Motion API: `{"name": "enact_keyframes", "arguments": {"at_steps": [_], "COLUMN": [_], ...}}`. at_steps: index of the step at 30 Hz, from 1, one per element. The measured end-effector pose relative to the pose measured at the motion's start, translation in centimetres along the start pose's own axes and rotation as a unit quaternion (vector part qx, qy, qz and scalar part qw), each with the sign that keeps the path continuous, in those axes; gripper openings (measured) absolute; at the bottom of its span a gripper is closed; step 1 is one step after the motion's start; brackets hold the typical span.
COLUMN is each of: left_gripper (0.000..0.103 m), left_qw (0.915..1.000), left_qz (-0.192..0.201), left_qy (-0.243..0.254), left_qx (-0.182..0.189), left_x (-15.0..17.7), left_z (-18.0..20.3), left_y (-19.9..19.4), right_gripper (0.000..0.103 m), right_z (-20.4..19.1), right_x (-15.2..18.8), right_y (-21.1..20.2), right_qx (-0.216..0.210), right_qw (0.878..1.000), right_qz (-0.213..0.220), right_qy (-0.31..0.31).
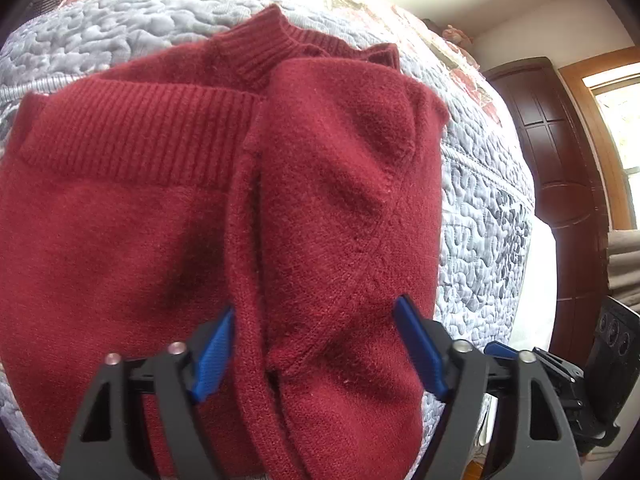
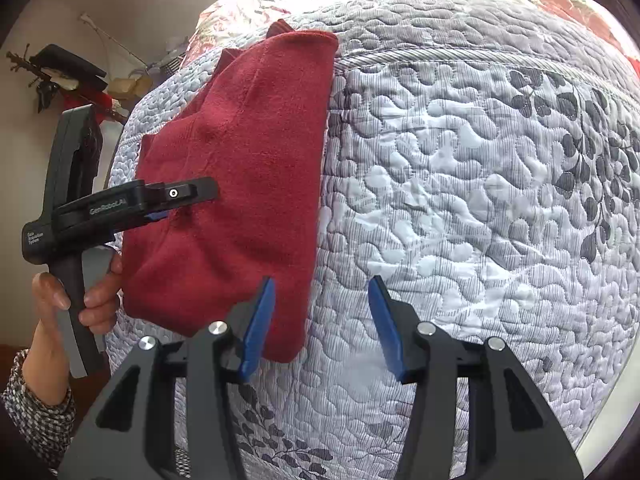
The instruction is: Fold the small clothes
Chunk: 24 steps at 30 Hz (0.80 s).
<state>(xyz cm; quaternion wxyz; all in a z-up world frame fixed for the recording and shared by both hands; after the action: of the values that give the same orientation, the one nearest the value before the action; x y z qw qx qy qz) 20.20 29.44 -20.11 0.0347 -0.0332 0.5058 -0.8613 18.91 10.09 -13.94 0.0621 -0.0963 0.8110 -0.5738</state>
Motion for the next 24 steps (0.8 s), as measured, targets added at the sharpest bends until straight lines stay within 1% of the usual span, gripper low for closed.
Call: {"name": "enact_keyframes", "arguments": {"at_steps": [2,4,5,6,7,9,11,13,15,18,21,24], "left_gripper": [0.055,0.04,0.036,0.029,0.025,0.023,0.022,0.019,0.018,0.018,0.018,0.018], "left_qw": [0.9999,0.9998,0.9997,0.9995,0.9993,0.9986,0.9982,0.9976,0.997,0.9959,0.9941,0.9924], "left_qz": [0.002,0.014,0.019,0.026,0.033,0.049,0.058,0.066,0.075,0.088,0.106,0.123], "left_qy": [-0.007,-0.012,-0.013,-0.013,-0.011,-0.003,0.003,0.004,0.003,-0.004,-0.008,-0.008], "left_qx": [0.011,0.009,0.009,0.012,0.015,0.019,0.016,0.017,0.021,0.021,0.02,0.0], "left_x": [-0.1,-0.1,-0.1,0.0,0.0,0.3,0.5,0.6,0.6,0.7,1.0,1.4], "left_z": [0.2,0.2,0.2,0.2,0.3,0.5,0.5,0.3,0.1,-0.8,-2.6,-4.4], "left_y": [0.1,-0.3,-0.7,-1.1,-1.6,-2.7,-3.6,-4.4,-5.5,-7.7,-10.6,-13.4], "right_gripper": [0.049,0.049,0.049,0.049,0.049,0.049,0.049,0.049,0.049,0.049,0.049,0.049], "right_z": [0.3,0.5,0.8,1.0,1.2,1.1,1.0,0.7,0.3,-0.5,-1.1,-1.9], "right_x": [0.0,-0.1,0.0,0.1,0.1,0.0,0.0,-0.1,-0.1,-0.2,-0.3,-0.5], "right_y": [0.1,0.2,0.1,0.1,0.2,0.6,0.9,1.3,1.4,1.6,2.0,2.5], "right_qx": [0.002,0.002,0.002,0.001,-0.001,-0.006,-0.007,-0.005,-0.005,-0.004,-0.003,-0.008], "right_qw": [1.0,1.0,1.0,1.0,1.0,1.0,1.0,1.0,1.0,1.0,1.0,1.0], "right_qz": [0.002,0.002,0.002,0.001,0.0,-0.003,-0.005,-0.007,-0.008,-0.01,-0.013,-0.017], "right_qy": [0.004,0.007,0.009,0.011,0.014,0.02,0.021,0.017,0.013,0.005,-0.001,-0.008]}}
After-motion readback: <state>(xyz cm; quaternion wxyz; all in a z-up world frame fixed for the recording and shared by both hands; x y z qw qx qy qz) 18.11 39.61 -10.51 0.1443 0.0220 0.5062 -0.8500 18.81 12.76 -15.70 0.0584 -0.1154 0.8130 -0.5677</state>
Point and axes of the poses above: each gripper's, at about its wrist camera, not at the fingertips, and y roughly the way its jaws point, z to its right, x to its underside, the point moved 5 cm from there along y, roughly the way its jaws point, and after that the axes turned 11 degrees about -z, right-handed, at the moved point
